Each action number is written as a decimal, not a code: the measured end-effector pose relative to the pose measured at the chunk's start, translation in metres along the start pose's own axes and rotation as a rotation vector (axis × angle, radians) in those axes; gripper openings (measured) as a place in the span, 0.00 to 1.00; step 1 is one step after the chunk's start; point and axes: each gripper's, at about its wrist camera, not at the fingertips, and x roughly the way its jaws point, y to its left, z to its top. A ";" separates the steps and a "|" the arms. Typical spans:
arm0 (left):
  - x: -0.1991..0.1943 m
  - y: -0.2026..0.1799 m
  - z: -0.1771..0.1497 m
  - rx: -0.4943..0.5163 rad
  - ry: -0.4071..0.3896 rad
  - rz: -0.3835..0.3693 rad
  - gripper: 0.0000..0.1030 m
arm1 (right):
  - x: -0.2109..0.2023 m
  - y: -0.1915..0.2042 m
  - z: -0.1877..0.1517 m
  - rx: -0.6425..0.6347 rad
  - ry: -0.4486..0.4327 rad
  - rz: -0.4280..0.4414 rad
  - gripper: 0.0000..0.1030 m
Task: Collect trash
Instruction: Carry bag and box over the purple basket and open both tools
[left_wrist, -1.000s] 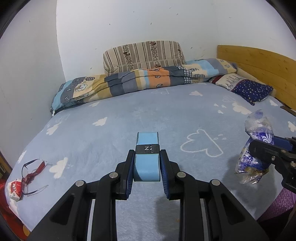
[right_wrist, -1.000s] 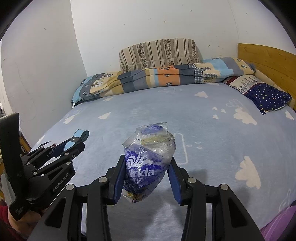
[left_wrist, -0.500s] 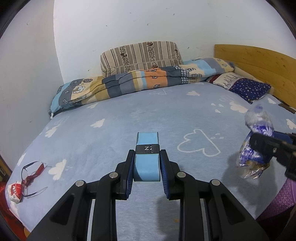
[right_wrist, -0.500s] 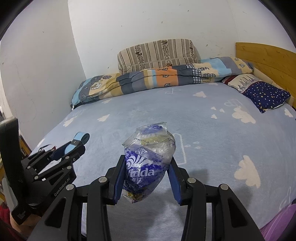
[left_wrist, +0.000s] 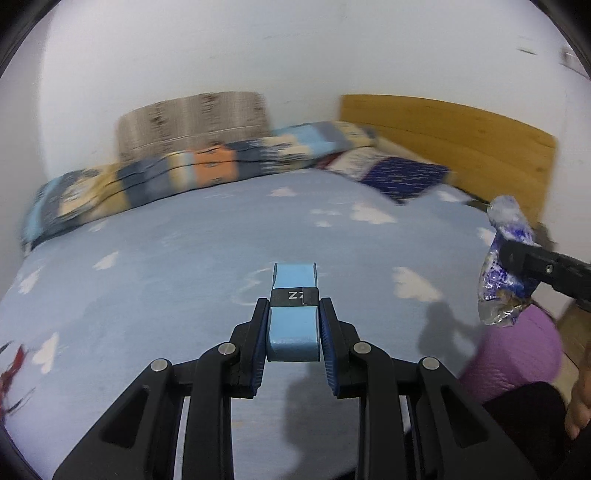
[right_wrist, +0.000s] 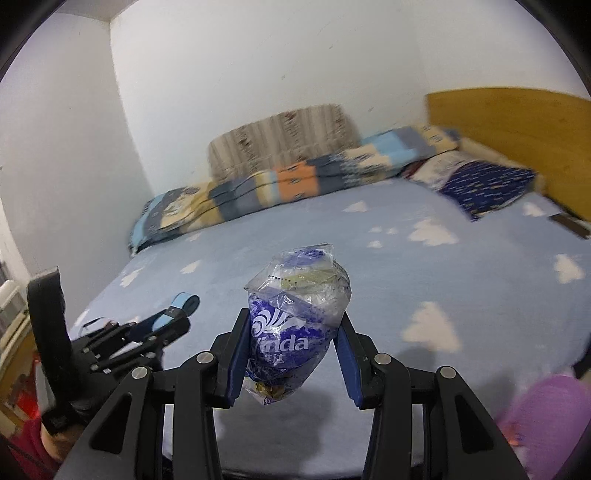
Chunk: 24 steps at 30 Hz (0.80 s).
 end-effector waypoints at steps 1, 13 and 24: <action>-0.003 -0.010 0.002 0.011 -0.002 -0.032 0.24 | -0.011 -0.009 -0.002 0.008 -0.004 -0.019 0.45; -0.016 -0.170 0.018 0.155 0.111 -0.480 0.24 | -0.150 -0.149 -0.047 0.269 -0.014 -0.315 0.45; 0.016 -0.278 0.016 0.251 0.262 -0.645 0.24 | -0.196 -0.208 -0.071 0.383 -0.021 -0.402 0.45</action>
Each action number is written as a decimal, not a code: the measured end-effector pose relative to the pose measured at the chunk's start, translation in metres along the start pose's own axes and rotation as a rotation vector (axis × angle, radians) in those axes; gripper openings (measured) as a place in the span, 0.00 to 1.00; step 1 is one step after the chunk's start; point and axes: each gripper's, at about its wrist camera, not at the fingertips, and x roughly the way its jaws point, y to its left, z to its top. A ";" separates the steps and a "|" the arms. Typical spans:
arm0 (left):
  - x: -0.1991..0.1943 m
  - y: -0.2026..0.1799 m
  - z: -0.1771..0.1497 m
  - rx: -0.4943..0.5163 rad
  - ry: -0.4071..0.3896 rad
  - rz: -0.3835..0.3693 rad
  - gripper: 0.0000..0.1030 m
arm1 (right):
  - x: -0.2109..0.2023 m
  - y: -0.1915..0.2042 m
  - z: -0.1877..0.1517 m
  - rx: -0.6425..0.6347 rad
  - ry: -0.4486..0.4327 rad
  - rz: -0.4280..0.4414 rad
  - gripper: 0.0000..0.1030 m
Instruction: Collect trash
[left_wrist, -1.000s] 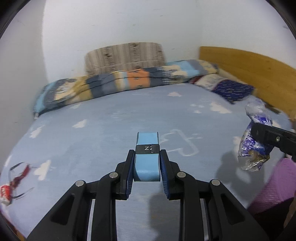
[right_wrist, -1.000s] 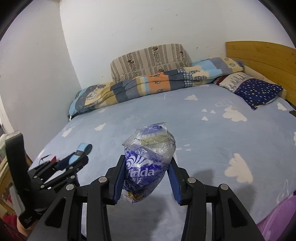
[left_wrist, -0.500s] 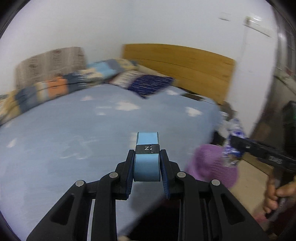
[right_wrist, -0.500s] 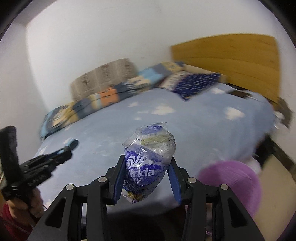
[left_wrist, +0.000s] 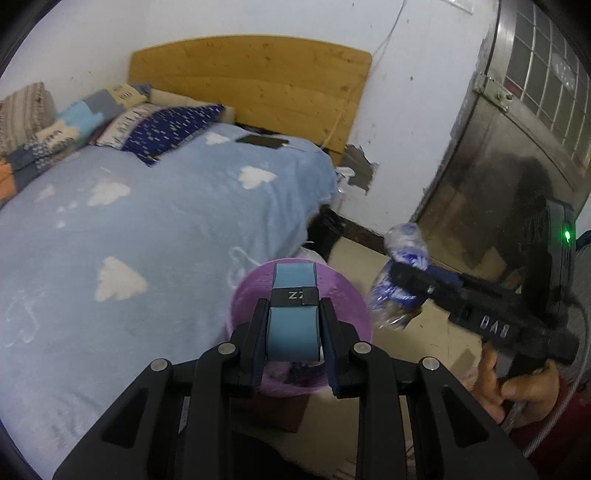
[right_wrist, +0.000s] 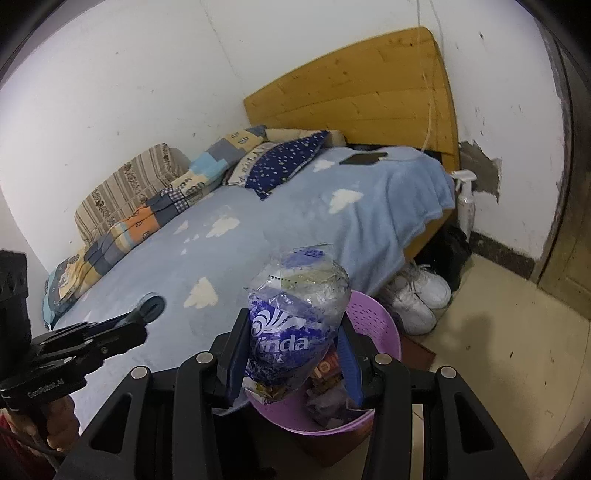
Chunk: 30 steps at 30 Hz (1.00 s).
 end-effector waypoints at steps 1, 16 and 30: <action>0.007 -0.003 0.003 -0.003 0.012 -0.010 0.24 | 0.002 -0.003 0.000 0.003 0.003 -0.001 0.46; -0.013 0.020 -0.010 -0.086 -0.023 0.028 0.50 | 0.011 -0.021 -0.001 0.042 0.023 -0.036 0.52; -0.134 0.040 -0.090 -0.082 -0.236 0.377 0.94 | -0.028 0.072 -0.048 -0.031 -0.044 -0.400 0.91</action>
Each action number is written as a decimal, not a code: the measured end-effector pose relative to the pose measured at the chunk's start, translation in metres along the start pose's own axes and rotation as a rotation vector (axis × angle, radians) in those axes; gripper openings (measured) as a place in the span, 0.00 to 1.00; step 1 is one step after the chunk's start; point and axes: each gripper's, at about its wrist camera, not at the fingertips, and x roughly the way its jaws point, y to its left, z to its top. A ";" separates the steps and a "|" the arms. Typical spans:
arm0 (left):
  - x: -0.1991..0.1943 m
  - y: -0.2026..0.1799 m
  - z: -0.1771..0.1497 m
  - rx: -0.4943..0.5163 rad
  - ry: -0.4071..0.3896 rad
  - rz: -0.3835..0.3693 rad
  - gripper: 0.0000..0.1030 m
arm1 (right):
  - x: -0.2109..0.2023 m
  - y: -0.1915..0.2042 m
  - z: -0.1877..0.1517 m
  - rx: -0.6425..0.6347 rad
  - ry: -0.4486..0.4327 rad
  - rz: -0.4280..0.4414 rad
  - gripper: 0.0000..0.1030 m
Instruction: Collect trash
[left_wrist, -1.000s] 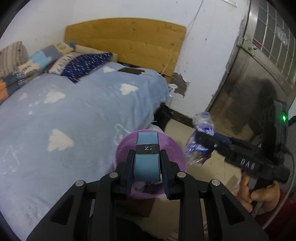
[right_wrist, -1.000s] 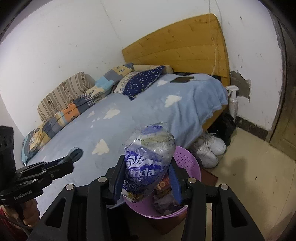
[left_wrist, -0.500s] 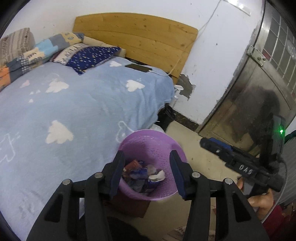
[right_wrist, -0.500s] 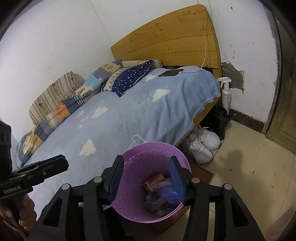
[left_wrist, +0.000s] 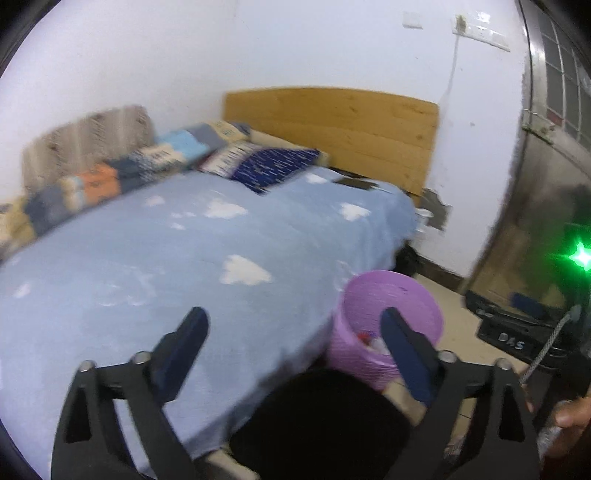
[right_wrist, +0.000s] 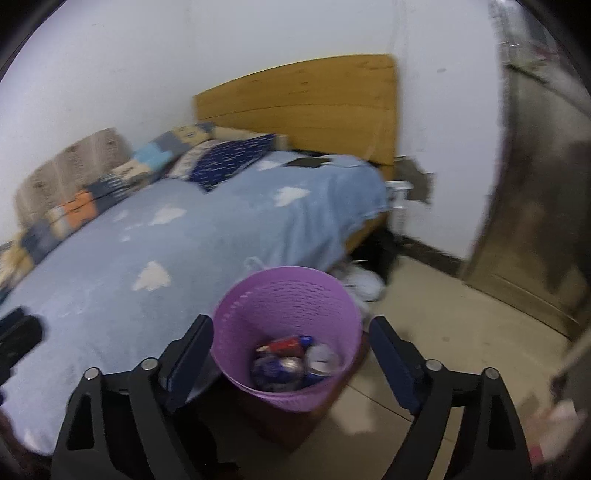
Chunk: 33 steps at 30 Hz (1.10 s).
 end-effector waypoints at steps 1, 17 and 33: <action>-0.004 0.003 -0.003 -0.003 -0.007 0.013 0.95 | -0.005 0.002 -0.003 0.009 -0.007 -0.038 0.93; -0.021 0.018 -0.029 -0.016 0.029 0.101 0.99 | -0.045 0.023 -0.034 -0.007 -0.034 -0.130 0.95; -0.028 0.009 -0.027 0.047 0.014 0.151 1.00 | -0.051 0.026 -0.038 -0.016 -0.036 -0.133 0.95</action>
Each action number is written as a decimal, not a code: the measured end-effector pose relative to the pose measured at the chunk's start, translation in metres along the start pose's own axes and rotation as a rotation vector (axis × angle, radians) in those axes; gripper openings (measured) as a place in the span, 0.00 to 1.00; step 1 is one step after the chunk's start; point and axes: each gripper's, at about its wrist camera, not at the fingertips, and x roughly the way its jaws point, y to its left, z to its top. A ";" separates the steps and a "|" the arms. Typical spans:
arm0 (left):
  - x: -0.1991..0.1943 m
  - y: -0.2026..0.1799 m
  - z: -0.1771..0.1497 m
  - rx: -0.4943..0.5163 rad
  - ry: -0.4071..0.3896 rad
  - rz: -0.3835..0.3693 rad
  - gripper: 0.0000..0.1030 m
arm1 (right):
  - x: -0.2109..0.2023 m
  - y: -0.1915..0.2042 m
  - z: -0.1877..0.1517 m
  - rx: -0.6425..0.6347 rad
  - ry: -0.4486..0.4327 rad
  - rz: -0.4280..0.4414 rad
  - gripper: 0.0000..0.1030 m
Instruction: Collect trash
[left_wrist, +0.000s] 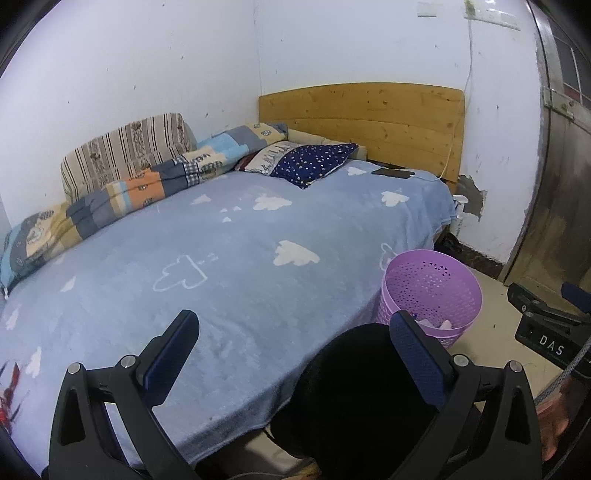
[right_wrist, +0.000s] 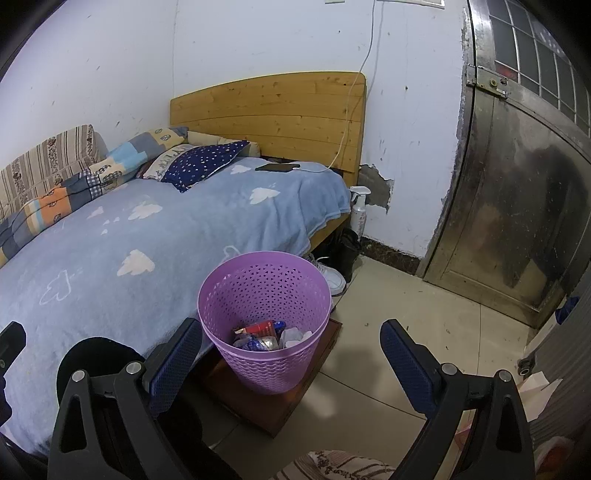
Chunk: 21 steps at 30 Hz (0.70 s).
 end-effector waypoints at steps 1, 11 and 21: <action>0.000 0.000 0.000 0.005 -0.003 0.005 1.00 | 0.000 0.000 0.000 0.000 0.000 0.000 0.95; -0.002 0.003 0.000 -0.010 -0.009 0.008 1.00 | -0.001 0.002 -0.001 -0.007 -0.001 0.005 0.95; -0.003 0.004 -0.001 -0.015 -0.008 -0.007 1.00 | -0.001 0.003 -0.002 -0.008 -0.001 0.006 0.95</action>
